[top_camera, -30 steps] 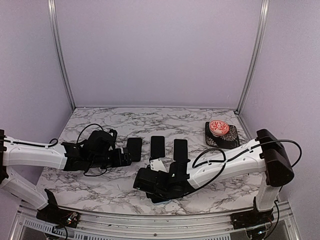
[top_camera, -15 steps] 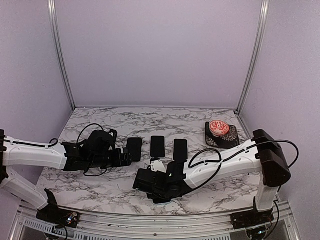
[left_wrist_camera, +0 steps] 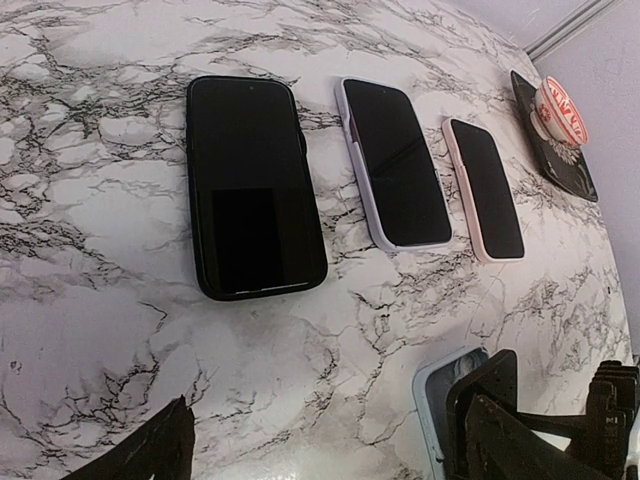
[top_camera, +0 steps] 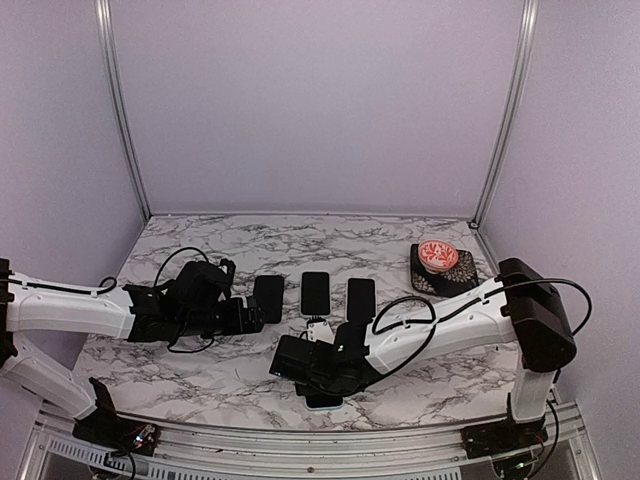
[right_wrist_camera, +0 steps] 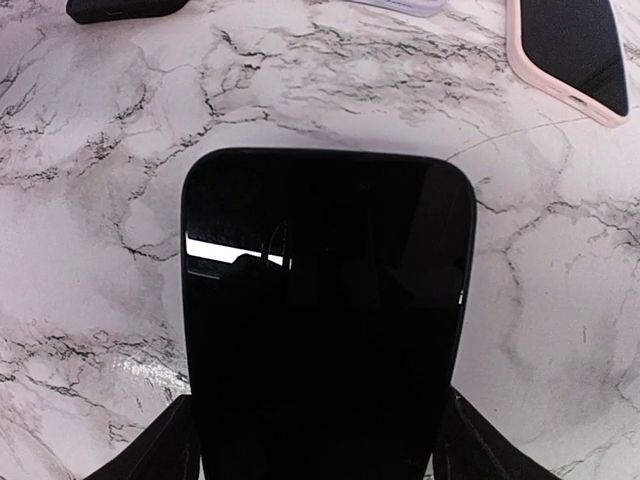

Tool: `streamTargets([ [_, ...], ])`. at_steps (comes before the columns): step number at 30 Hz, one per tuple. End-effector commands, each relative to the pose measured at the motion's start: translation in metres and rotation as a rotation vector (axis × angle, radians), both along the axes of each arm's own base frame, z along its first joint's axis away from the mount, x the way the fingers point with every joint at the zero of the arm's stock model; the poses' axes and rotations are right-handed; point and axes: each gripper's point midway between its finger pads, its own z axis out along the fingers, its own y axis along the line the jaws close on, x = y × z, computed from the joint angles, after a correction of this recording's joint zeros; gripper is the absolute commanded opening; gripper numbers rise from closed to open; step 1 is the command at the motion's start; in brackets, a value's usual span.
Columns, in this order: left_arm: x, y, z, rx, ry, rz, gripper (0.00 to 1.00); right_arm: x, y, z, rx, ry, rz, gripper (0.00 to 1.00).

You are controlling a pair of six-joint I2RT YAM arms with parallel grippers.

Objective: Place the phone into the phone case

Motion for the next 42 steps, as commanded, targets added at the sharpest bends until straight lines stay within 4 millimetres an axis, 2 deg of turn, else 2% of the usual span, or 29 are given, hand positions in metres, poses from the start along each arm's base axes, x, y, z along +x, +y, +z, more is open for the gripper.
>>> streamTargets([
  [1, -0.002, 0.004, -0.007, 0.028, 0.016, -0.007, 0.95, -0.012, -0.017, -0.024, -0.075, 0.065, -0.015, 0.62],
  [7, -0.003, 0.004, -0.008, 0.03, 0.016, -0.007, 0.95, -0.01, -0.019, -0.022, -0.092, 0.065, -0.021, 0.98],
  [12, -0.003, 0.005, -0.008, 0.033, 0.017, -0.007, 0.95, -0.009, -0.018, -0.013, -0.098, 0.081, -0.005, 0.99],
  [16, -0.004, 0.005, -0.009, 0.033, 0.018, -0.009, 0.95, -0.018, -0.013, -0.012, -0.068, 0.149, 0.029, 0.99],
  [22, -0.004, 0.005, -0.01, 0.034, 0.02, -0.01, 0.95, -0.036, -0.008, -0.02, -0.068, 0.253, 0.087, 0.98],
  [26, -0.004, 0.006, -0.01, 0.035, 0.021, -0.009, 0.95, -0.04, -0.014, -0.024, -0.106, 0.279, 0.101, 0.96],
  [30, -0.005, 0.007, -0.011, 0.037, 0.021, -0.011, 0.95, -0.033, -0.004, -0.001, -0.094, 0.238, 0.158, 0.97],
  [34, -0.006, 0.007, -0.012, 0.036, 0.024, -0.01, 0.95, -0.02, -0.008, 0.024, -0.131, 0.197, 0.191, 0.99],
  [38, -0.006, 0.008, -0.011, 0.034, 0.023, -0.006, 0.95, -0.015, -0.008, 0.04, -0.126, 0.159, 0.224, 0.99],
  [39, -0.006, 0.008, -0.011, 0.035, 0.021, -0.006, 0.95, -0.016, -0.004, 0.041, -0.11, 0.159, 0.243, 0.96],
  [40, -0.006, 0.008, -0.011, 0.036, 0.019, -0.006, 0.95, -0.017, 0.002, 0.043, -0.083, 0.159, 0.264, 0.87],
  [41, -0.005, 0.008, -0.01, 0.036, 0.017, -0.005, 0.95, -0.019, 0.008, 0.043, -0.055, 0.165, 0.281, 0.71],
  [42, -0.005, 0.009, -0.011, 0.037, 0.018, -0.005, 0.95, -0.021, 0.013, 0.043, -0.027, 0.171, 0.296, 0.44],
])
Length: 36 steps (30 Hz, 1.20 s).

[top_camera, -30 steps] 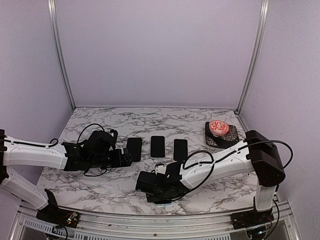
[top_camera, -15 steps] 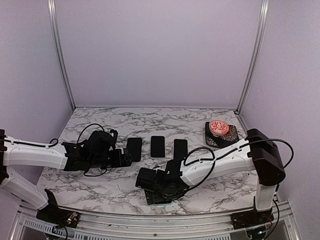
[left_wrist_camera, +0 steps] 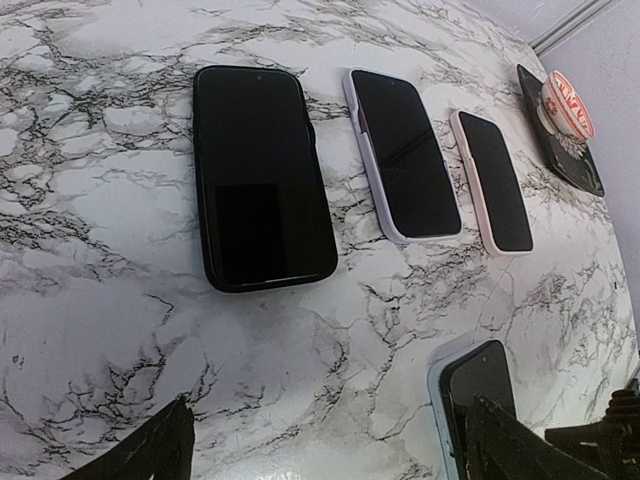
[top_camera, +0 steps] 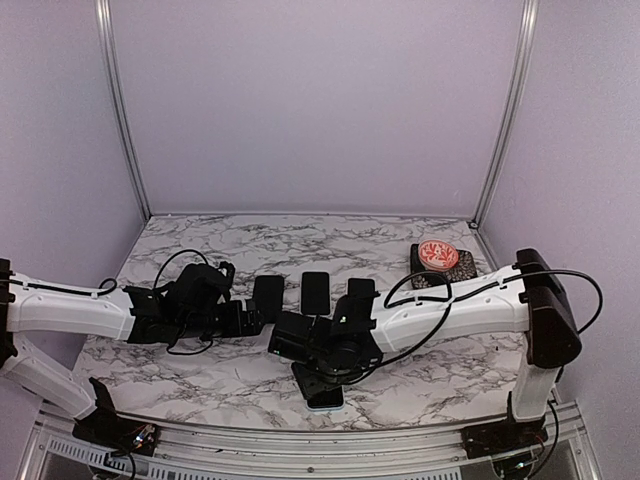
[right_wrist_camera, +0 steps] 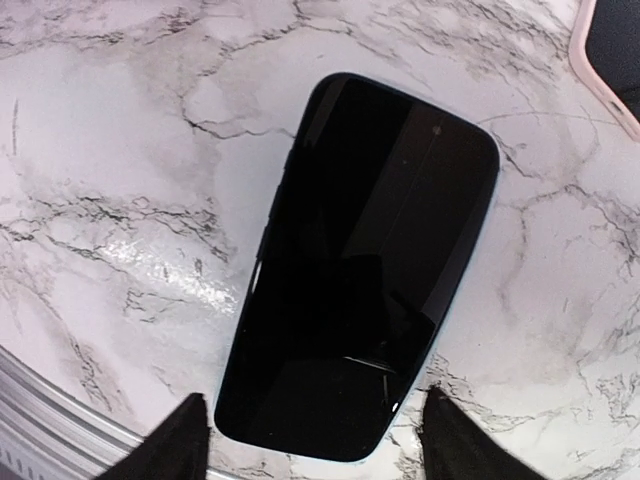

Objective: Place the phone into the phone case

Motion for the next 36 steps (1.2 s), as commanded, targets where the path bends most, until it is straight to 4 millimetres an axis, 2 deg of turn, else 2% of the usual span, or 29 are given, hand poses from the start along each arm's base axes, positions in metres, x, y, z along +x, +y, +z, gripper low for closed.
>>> streamTargets([
  [1, -0.003, 0.006, -0.005, 0.024, 0.01, -0.003, 0.95, -0.001, 0.022, 0.019, 0.122, 0.003, 0.071, 0.27],
  [3, -0.003, 0.006, -0.005, 0.023, 0.01, -0.003, 0.95, -0.005, 0.031, 0.018, 0.165, 0.023, 0.086, 0.08],
  [5, -0.003, 0.006, -0.006, 0.025, 0.012, -0.003, 0.95, -0.011, 0.039, 0.014, 0.207, 0.058, 0.102, 0.0],
  [13, -0.003, 0.006, -0.007, 0.029, 0.015, -0.003, 0.95, -0.021, 0.029, -0.02, 0.204, 0.162, 0.053, 0.0],
  [17, -0.003, 0.005, -0.008, 0.029, 0.017, -0.005, 0.95, -0.028, -0.004, -0.061, 0.123, 0.22, -0.025, 0.0],
  [18, -0.003, 0.005, -0.008, 0.03, 0.018, -0.007, 0.95, -0.029, -0.011, -0.066, 0.108, 0.227, -0.039, 0.0],
  [21, -0.003, 0.005, -0.007, 0.031, 0.014, -0.01, 0.95, -0.029, -0.022, -0.065, 0.073, 0.215, -0.05, 0.0],
  [25, -0.001, 0.003, -0.007, 0.035, 0.011, -0.011, 0.95, -0.01, -0.011, -0.039, 0.043, 0.124, -0.018, 0.01],
  [27, -0.001, 0.001, -0.006, 0.032, 0.014, -0.015, 0.95, 0.001, -0.005, -0.023, 0.03, 0.073, -0.015, 0.15],
  [28, -0.001, 0.001, -0.007, 0.032, 0.015, -0.015, 0.95, 0.006, 0.0, -0.011, 0.036, 0.044, -0.018, 0.26],
  [32, -0.001, 0.002, -0.007, 0.033, 0.016, -0.016, 0.95, 0.025, -0.001, 0.017, 0.067, -0.066, -0.09, 0.88],
  [33, -0.001, 0.002, -0.007, 0.034, 0.015, -0.017, 0.95, 0.028, -0.004, 0.019, 0.068, -0.083, -0.111, 0.98],
  [36, -0.002, 0.001, -0.007, 0.035, 0.014, -0.02, 0.95, 0.032, -0.01, 0.012, 0.08, -0.076, -0.168, 0.99],
])
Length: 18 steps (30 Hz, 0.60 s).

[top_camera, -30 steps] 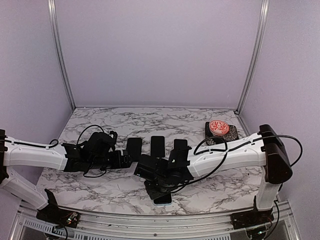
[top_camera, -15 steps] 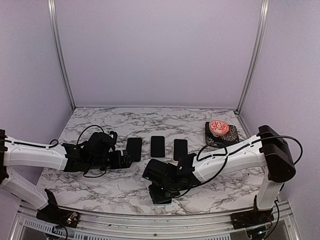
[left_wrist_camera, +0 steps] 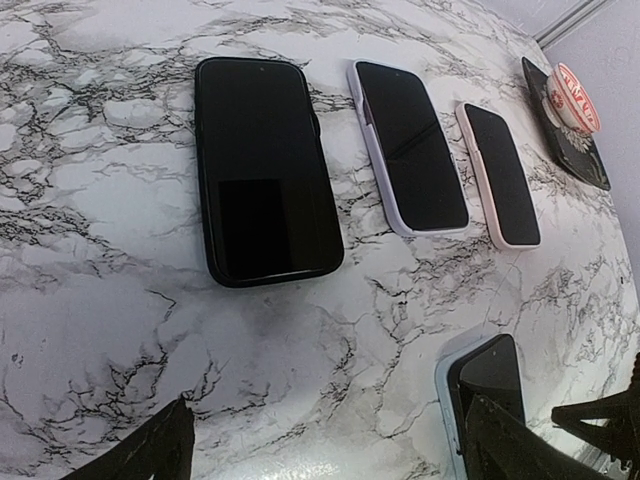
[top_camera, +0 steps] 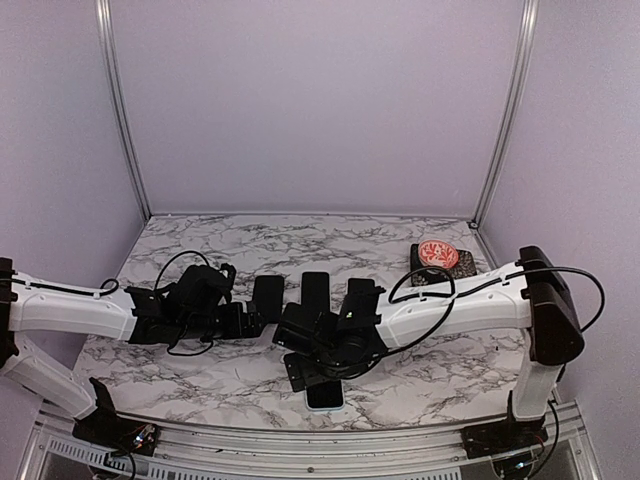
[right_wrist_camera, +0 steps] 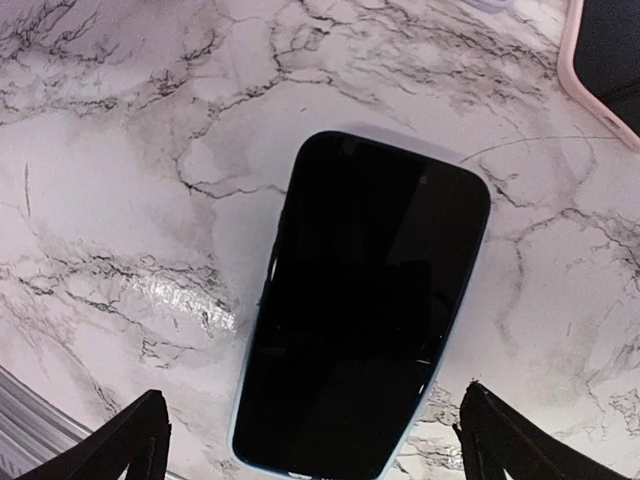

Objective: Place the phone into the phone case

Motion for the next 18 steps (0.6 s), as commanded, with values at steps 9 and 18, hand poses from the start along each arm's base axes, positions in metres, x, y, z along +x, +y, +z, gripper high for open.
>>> streamTargets([
  [9, -0.002, 0.001, -0.004, 0.022, 0.012, -0.017, 0.95, 0.009, -0.009, -0.024, -0.011, 0.011, -0.112, 0.99],
  [18, -0.002, 0.002, -0.006, 0.025, 0.016, -0.015, 0.95, 0.004, -0.002, -0.042, -0.023, 0.052, -0.092, 0.99],
])
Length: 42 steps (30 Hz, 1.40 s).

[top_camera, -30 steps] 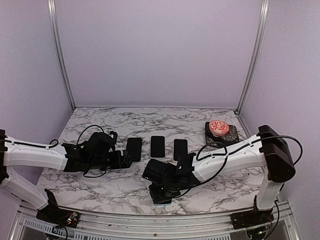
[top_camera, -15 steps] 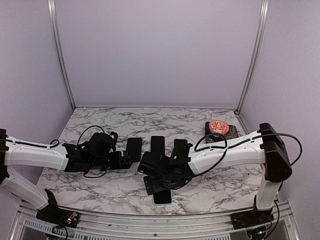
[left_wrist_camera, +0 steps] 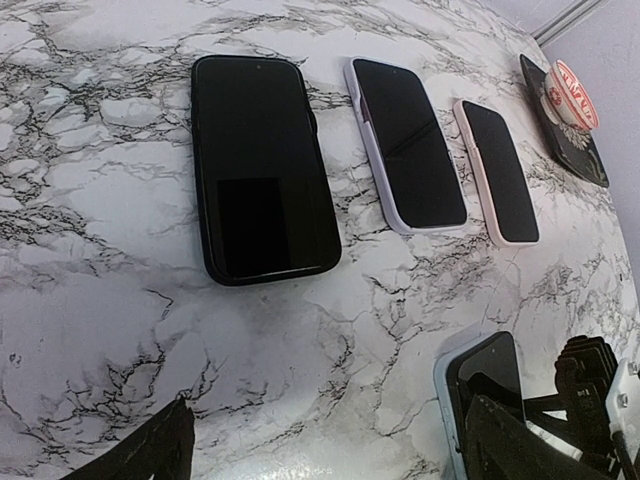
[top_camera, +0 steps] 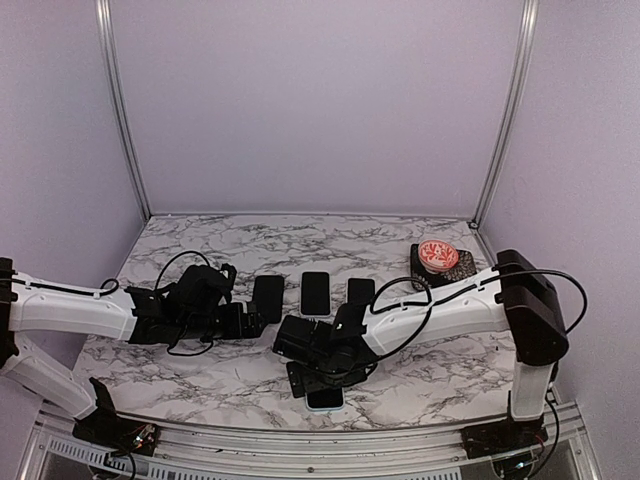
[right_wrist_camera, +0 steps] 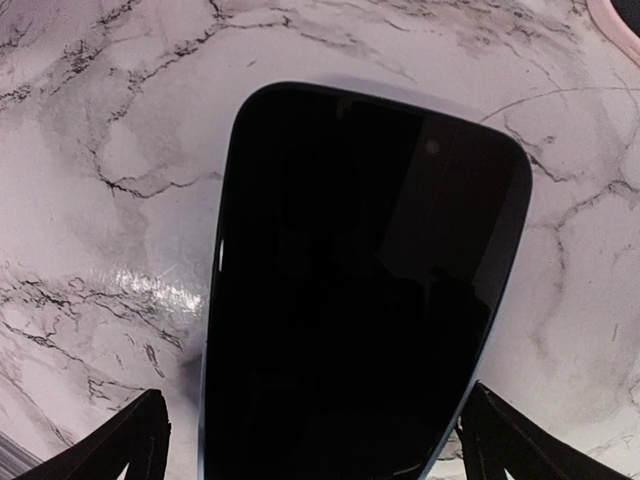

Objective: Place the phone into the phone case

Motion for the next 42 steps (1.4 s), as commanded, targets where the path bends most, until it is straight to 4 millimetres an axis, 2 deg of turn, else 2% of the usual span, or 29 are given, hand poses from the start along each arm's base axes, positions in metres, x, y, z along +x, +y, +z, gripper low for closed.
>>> streamTargets([
  [1, -0.002, 0.003, -0.006, 0.027, 0.014, -0.008, 0.95, 0.001, 0.002, -0.009, -0.009, 0.013, -0.011, 0.99],
  [6, -0.002, 0.004, -0.006, 0.03, 0.013, -0.007, 0.95, -0.009, -0.009, -0.02, -0.099, 0.027, 0.015, 0.96],
  [10, -0.001, 0.004, -0.007, 0.031, 0.013, -0.006, 0.95, -0.019, -0.007, -0.023, -0.124, 0.045, 0.045, 0.9],
  [15, -0.001, 0.004, -0.006, 0.03, 0.012, -0.007, 0.95, -0.024, 0.001, -0.018, -0.067, 0.064, 0.059, 0.79],
  [19, -0.002, 0.004, -0.006, 0.03, 0.013, -0.009, 0.95, -0.029, 0.009, -0.013, -0.008, 0.092, 0.085, 0.8],
  [21, -0.002, 0.004, -0.006, 0.029, 0.011, -0.009, 0.95, -0.034, 0.005, -0.014, -0.02, 0.122, 0.095, 0.88],
  [23, -0.002, 0.005, -0.006, 0.03, 0.012, -0.007, 0.95, -0.037, -0.001, -0.014, -0.047, 0.141, 0.099, 0.92],
  [30, -0.003, 0.004, -0.008, 0.028, 0.019, -0.007, 0.95, -0.044, -0.005, -0.019, -0.046, 0.189, 0.112, 0.89],
  [33, -0.003, 0.004, -0.008, 0.03, 0.019, -0.011, 0.95, -0.045, -0.005, -0.024, -0.045, 0.204, 0.119, 0.84],
  [36, -0.004, 0.004, -0.007, 0.028, 0.018, -0.012, 0.95, -0.044, -0.003, -0.025, -0.043, 0.199, 0.122, 0.69],
  [38, -0.004, 0.005, -0.007, 0.027, 0.018, -0.012, 0.95, -0.041, -0.002, -0.022, -0.039, 0.182, 0.12, 0.6],
  [42, -0.004, 0.002, -0.005, 0.021, 0.016, -0.021, 0.95, -0.029, 0.005, -0.008, -0.013, 0.118, 0.114, 0.54],
])
